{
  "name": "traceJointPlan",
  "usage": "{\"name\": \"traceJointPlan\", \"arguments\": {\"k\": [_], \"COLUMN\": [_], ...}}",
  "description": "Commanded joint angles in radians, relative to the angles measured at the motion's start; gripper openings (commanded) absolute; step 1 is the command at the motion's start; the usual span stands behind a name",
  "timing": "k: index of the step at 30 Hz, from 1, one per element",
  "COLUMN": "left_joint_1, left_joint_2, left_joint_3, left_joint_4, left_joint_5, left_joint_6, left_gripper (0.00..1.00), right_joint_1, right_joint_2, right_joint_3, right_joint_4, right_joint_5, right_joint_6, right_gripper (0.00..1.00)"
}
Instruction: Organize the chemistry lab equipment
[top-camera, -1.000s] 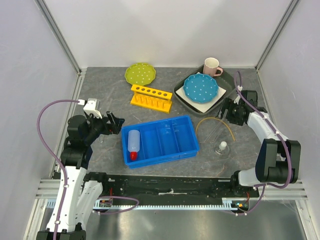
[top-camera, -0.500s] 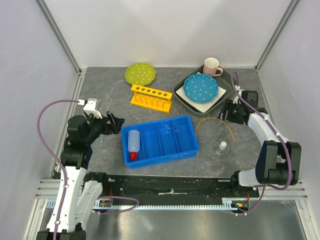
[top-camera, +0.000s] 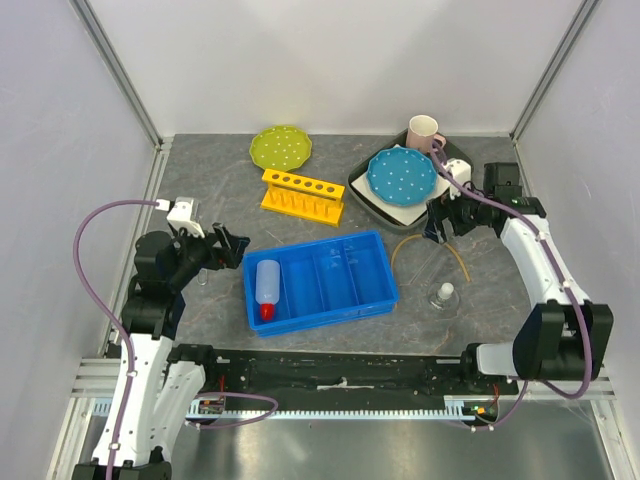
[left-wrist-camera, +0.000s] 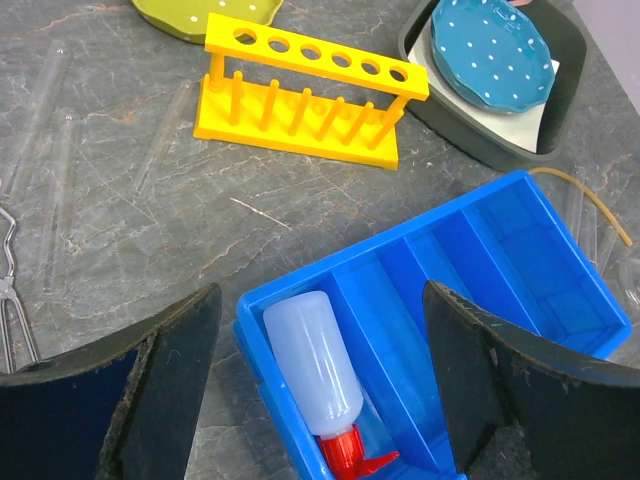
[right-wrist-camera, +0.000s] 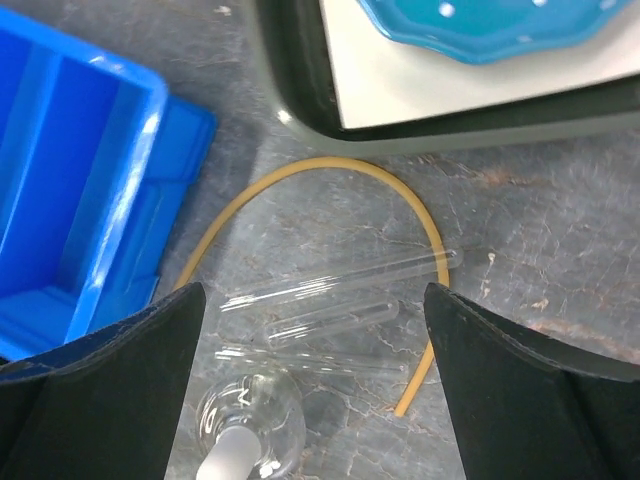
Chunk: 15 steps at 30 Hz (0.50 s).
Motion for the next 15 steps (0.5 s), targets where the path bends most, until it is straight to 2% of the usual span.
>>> {"name": "traceJointPlan", "arguments": {"k": [1, 4, 5, 6, 8, 11, 13, 15], "left_joint_1": [-0.008, -0.016, -0.021, -0.021, -0.022, -0.022, -0.022, -0.022], "left_joint_2": [-0.011, -0.019, -0.028, -0.033, -0.045, -0.062, -0.065, -0.065], "left_joint_3": [-0.002, -0.005, -0.005, -0.006, -0.01, -0.013, -0.013, -0.013], "left_joint_4": [0.05, 0.053, 0.055, 0.055, 0.053, 0.052, 0.05, 0.05], "left_joint_5": [0.019, 0.045, 0.045, 0.04, 0.019, 0.002, -0.003, -0.004], "left_joint_6": [-0.005, -0.002, 0.001, 0.003, 0.006, 0.007, 0.007, 0.009], "left_gripper": [0.87, 0.87, 0.87, 0.87, 0.87, 0.87, 0.87, 0.87], "right_joint_1": [0.024, 0.026, 0.026, 0.026, 0.024, 0.024, 0.027, 0.034], "right_joint_2": [-0.11, -0.191, -0.208, -0.228, -0.233, -0.224, -0.233, -0.259], "right_joint_3": [0.02, -0.014, -0.011, 0.002, 0.067, 0.142, 0.136, 0.084], "right_joint_4": [-0.034, -0.057, -0.073, -0.099, -0.226, -0.441, -0.548, -0.581], "right_joint_5": [-0.073, -0.045, 0.009, 0.031, 0.073, 0.052, 0.011, 0.008], "right_joint_6": [-0.135, -0.239, -0.271, -0.356, -0.431, -0.573, -0.659, -0.695], "right_gripper": [0.98, 0.98, 0.98, 0.98, 0.98, 0.98, 0.98, 0.98]}}
